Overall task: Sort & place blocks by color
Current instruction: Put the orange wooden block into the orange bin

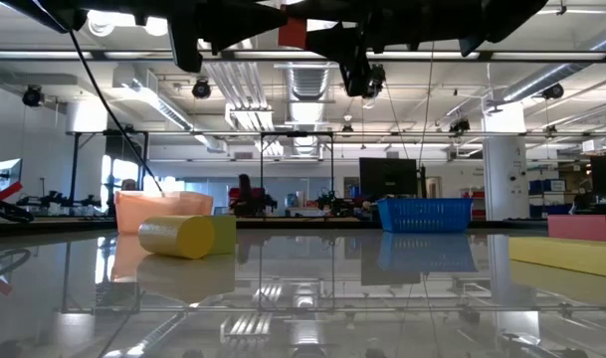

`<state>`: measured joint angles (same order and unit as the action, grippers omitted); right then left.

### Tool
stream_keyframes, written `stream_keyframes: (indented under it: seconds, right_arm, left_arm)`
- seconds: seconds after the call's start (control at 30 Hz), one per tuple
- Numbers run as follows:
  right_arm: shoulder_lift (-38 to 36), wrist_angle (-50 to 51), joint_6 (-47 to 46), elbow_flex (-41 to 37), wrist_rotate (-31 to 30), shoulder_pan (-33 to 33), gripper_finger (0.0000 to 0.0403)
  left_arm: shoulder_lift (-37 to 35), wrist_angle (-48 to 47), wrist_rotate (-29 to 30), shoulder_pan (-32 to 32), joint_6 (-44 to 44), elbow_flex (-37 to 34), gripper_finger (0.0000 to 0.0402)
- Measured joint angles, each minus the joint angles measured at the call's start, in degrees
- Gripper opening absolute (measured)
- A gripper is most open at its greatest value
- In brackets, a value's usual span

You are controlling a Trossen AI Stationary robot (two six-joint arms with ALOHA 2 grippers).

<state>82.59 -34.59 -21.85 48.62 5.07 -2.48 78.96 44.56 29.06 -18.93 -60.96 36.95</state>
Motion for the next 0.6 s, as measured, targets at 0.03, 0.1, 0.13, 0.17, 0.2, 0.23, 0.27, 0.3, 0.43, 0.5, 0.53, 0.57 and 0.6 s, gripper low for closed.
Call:
stream_keyframes:
  seconds: [0.03,0.1,0.13,0.17,0.2,0.23,0.27,0.3,0.43,0.5,0.53,0.57,0.6]
  right_arm:
    - [0.0,0.0,-0.1,0.0,0.1,0.0,0.0120]
    - [0.0,-0.1,-0.1,0.0,0.6,-0.1,0.0120]
    - [0.1,-0.3,-0.2,0.0,1.0,-0.1,0.0120]
    - [0.2,-0.6,-0.2,0.0,1.2,-0.2,0.0120]
    - [0.4,-0.8,-0.2,0.0,1.2,-0.3,0.0120]
    - [0.6,-0.9,-0.2,0.0,1.1,-0.3,0.0120]
    - [0.8,-1.1,-0.2,0.0,1.2,-0.3,0.0120]
    - [0.9,-1.2,-0.3,0.0,1.2,-0.2,0.0120]
    - [1.8,-2.3,-0.3,0.0,1.2,-0.2,0.0120]
    - [1.9,-2.4,-0.3,0.0,1.2,-0.2,0.0120]
    - [1.9,-2.4,-0.3,0.0,1.2,-0.2,0.0120]
    - [1.9,-2.4,-0.2,0.0,1.2,-0.2,0.0120]
    - [1.9,-2.3,-0.2,0.0,1.2,-0.2,0.0120]
  left_arm:
    - [0.0,0.0,-0.1,0.1,0.0,0.0,0.0231]
    - [0.0,0.0,-0.3,0.4,0.0,0.0,0.0222]
    - [0.0,0.0,-0.3,0.6,0.0,0.0,0.0216]
    - [0.0,0.0,-0.3,0.8,0.0,0.0,0.0210]
    - [0.0,0.0,-0.3,1.0,0.0,0.0,0.0203]
    - [0.0,-0.1,-0.5,1.2,0.1,0.0,0.0196]
    - [0.0,-0.2,-0.5,1.4,0.1,0.0,0.0190]
    - [0.0,-0.3,-0.5,1.6,0.1,0.0,0.0184]
    - [0.0,-1.0,-0.6,1.7,0.1,0.0,0.0167]
    - [0.0,-1.1,-0.6,1.7,0.1,0.0,0.0156]
    - [0.0,-1.2,-0.7,1.7,0.1,0.0,0.0147]
    - [0.0,-1.5,-0.7,1.7,0.1,0.0,0.0137]
    - [0.0,-1.7,-0.6,1.7,0.1,0.0,0.0127]
